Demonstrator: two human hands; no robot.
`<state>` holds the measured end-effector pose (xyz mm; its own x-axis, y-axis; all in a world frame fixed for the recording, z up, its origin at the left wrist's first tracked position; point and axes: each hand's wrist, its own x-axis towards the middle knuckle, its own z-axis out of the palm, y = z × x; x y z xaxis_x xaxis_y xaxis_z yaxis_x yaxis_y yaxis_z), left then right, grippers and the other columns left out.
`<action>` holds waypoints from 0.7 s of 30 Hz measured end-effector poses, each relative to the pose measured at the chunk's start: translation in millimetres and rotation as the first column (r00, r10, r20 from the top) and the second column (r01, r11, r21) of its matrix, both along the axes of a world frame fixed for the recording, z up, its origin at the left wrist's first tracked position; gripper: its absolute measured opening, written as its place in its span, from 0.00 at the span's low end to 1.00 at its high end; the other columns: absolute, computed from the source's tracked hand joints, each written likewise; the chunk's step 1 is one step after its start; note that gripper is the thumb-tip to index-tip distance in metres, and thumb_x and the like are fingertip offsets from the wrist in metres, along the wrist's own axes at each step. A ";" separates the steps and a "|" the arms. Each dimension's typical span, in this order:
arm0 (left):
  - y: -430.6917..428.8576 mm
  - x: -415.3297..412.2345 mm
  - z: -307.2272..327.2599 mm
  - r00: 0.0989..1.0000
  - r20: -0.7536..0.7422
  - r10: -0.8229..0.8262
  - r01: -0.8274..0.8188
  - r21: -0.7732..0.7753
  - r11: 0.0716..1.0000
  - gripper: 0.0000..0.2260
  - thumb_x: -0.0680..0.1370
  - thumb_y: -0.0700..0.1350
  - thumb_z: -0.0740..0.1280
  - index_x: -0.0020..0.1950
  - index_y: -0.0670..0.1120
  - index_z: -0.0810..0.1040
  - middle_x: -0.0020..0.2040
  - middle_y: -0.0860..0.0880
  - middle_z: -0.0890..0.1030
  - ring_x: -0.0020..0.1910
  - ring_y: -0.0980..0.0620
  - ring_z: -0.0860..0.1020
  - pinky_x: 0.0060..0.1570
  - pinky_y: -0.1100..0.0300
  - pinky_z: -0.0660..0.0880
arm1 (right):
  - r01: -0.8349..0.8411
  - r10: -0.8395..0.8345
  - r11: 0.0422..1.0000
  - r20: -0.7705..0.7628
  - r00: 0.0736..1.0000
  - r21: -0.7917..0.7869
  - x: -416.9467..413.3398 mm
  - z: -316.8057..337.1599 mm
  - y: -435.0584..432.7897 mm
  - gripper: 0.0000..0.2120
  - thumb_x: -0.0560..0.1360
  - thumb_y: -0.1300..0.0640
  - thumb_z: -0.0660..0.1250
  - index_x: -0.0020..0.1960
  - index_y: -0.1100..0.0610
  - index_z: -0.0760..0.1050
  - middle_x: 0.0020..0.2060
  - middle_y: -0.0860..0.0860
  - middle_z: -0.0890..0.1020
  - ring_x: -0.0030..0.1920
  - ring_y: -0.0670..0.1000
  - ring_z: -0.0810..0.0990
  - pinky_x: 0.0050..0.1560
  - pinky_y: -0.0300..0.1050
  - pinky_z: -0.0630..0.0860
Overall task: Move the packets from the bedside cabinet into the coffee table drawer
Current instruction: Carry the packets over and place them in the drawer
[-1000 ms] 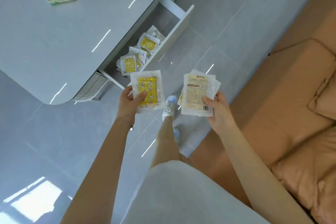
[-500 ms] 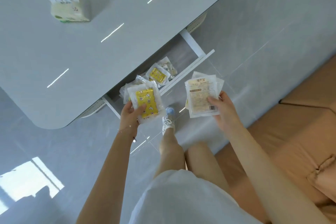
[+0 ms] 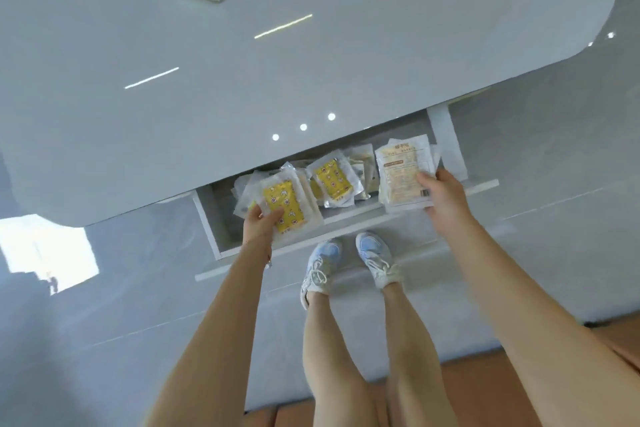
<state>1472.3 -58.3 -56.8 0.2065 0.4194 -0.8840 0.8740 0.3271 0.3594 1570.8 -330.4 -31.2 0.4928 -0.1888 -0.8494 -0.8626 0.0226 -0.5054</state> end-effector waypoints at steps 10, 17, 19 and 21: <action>2.1 12.1 -109.4 0.994 -0.108 -0.014 0.036 0.211 0.977 0.23 0.75 0.44 0.69 0.69 0.42 0.70 0.65 0.45 0.75 0.62 0.44 0.75 0.60 0.53 0.71 | -0.190 0.191 0.982 -0.138 0.972 0.019 25.9 -141.1 60.3 0.03 0.77 0.64 0.65 0.51 0.61 0.77 0.46 0.57 0.82 0.44 0.57 0.81 0.47 0.51 0.79; -8.4 12.2 -105.7 0.985 -0.123 -0.121 0.158 0.366 0.917 0.18 0.75 0.44 0.69 0.64 0.43 0.73 0.58 0.45 0.79 0.48 0.50 0.75 0.45 0.60 0.70 | -0.389 0.364 0.899 -0.153 0.919 -0.202 21.3 -149.9 70.3 0.13 0.74 0.67 0.68 0.59 0.62 0.79 0.52 0.56 0.82 0.52 0.56 0.80 0.43 0.42 0.76; -10.7 8.0 -97.6 0.988 -0.099 -0.119 0.150 0.425 0.893 0.17 0.77 0.41 0.67 0.65 0.43 0.71 0.61 0.46 0.78 0.55 0.48 0.76 0.48 0.60 0.69 | -0.517 0.494 0.826 -0.154 0.856 -0.226 20.3 -136.3 68.5 0.14 0.74 0.66 0.69 0.59 0.62 0.79 0.56 0.58 0.82 0.55 0.57 0.80 0.48 0.45 0.75; -12.7 1.3 -83.1 0.990 -0.065 -0.127 0.142 0.524 0.840 0.16 0.78 0.38 0.63 0.65 0.43 0.71 0.62 0.46 0.76 0.61 0.45 0.74 0.55 0.57 0.70 | -0.572 0.558 0.792 -0.126 0.820 -0.216 18.0 -115.4 66.9 0.14 0.74 0.64 0.68 0.60 0.60 0.78 0.57 0.57 0.82 0.53 0.56 0.80 0.47 0.43 0.72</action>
